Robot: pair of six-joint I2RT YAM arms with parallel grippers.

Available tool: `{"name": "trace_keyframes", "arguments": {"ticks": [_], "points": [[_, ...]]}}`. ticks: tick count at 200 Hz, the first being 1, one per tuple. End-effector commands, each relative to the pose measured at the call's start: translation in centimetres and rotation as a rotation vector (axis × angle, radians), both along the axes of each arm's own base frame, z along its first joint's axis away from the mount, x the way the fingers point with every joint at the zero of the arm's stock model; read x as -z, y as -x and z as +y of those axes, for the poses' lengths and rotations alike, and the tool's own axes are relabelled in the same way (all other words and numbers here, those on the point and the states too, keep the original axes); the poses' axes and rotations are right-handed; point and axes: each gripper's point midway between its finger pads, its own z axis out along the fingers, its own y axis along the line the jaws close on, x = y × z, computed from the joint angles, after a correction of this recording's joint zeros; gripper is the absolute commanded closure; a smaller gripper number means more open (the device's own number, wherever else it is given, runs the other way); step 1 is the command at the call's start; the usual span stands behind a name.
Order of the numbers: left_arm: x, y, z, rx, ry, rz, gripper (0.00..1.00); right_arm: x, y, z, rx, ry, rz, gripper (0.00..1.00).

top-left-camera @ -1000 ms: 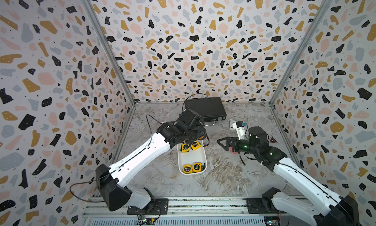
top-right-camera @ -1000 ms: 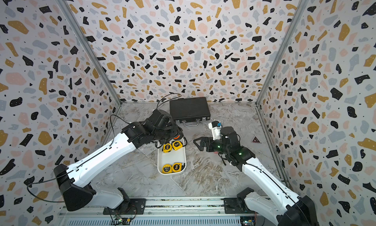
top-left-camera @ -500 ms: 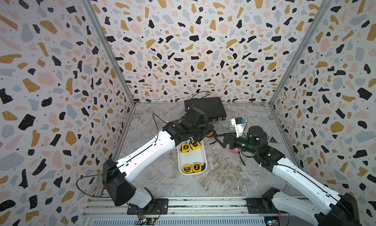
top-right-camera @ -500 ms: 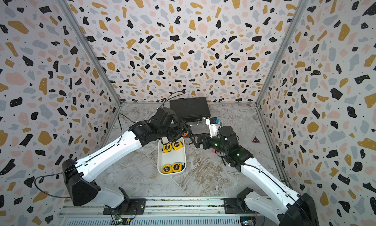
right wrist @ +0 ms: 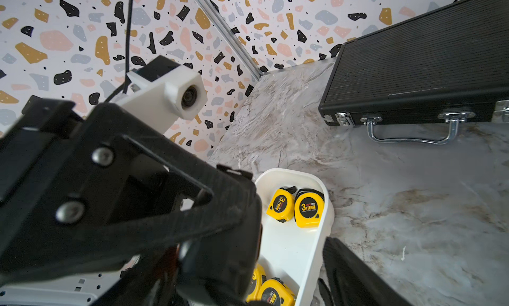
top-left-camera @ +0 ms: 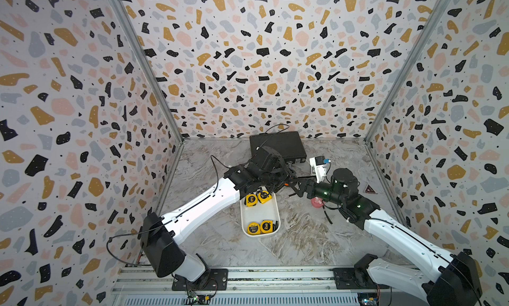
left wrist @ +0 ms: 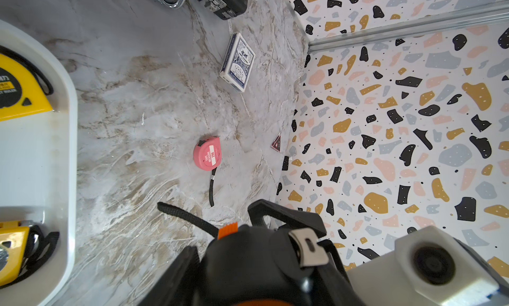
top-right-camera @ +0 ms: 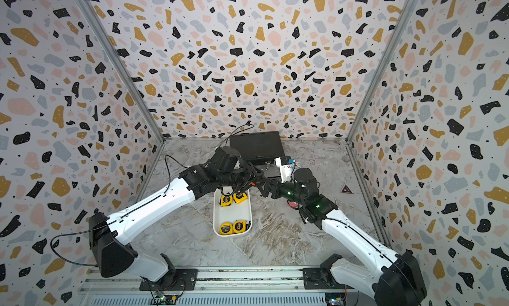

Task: Take the tape measure out of the storage box
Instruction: Place the tape measure at the center of the board.

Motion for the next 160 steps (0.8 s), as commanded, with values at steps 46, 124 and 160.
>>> {"name": "trace_keyframes", "arguments": {"ticks": [46,124,160], "points": [[-1.1,0.0,-1.0,0.009,0.082,-0.019,1.0,-2.3,-0.2,0.7,-0.016,-0.057,-0.049,0.6],[0.1,0.1,1.4,-0.007,-0.044,-0.061,0.04,0.2,-0.8,0.6,0.008,-0.023,0.035,0.76],[1.7,0.8,6.0,-0.02,-0.249,-0.104,0.0,4.1,-2.4,0.1,0.052,-0.01,0.182,0.76]]}}
